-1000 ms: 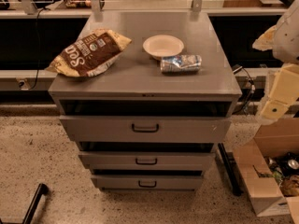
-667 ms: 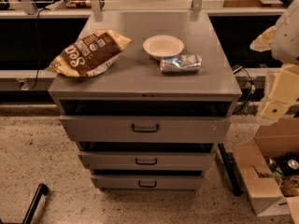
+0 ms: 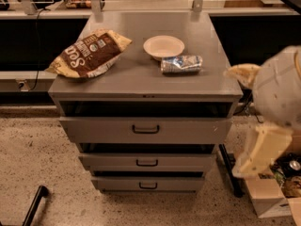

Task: Open middle drawer

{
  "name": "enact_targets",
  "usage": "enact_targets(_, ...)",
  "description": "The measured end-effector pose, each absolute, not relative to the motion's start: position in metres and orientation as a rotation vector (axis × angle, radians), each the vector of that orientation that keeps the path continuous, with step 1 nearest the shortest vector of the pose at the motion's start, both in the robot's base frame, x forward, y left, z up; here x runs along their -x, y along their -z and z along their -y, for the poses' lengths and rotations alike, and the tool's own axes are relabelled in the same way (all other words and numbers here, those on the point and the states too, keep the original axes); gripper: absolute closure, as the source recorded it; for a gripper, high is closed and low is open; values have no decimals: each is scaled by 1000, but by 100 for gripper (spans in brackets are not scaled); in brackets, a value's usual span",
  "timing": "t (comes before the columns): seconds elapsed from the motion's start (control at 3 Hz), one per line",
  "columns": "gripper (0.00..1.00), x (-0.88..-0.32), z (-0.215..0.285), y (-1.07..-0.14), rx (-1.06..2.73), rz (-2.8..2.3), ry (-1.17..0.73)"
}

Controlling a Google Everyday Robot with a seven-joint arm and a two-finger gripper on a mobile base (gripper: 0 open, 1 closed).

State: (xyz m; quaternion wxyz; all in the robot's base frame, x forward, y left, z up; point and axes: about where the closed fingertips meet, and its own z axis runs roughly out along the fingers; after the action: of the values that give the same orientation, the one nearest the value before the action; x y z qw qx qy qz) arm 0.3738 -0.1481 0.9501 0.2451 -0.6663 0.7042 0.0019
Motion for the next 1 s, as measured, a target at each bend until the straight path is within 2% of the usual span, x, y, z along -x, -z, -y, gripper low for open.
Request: enact_targets(1.0, 0, -358, 145, -909, 1799, -1887, -47)
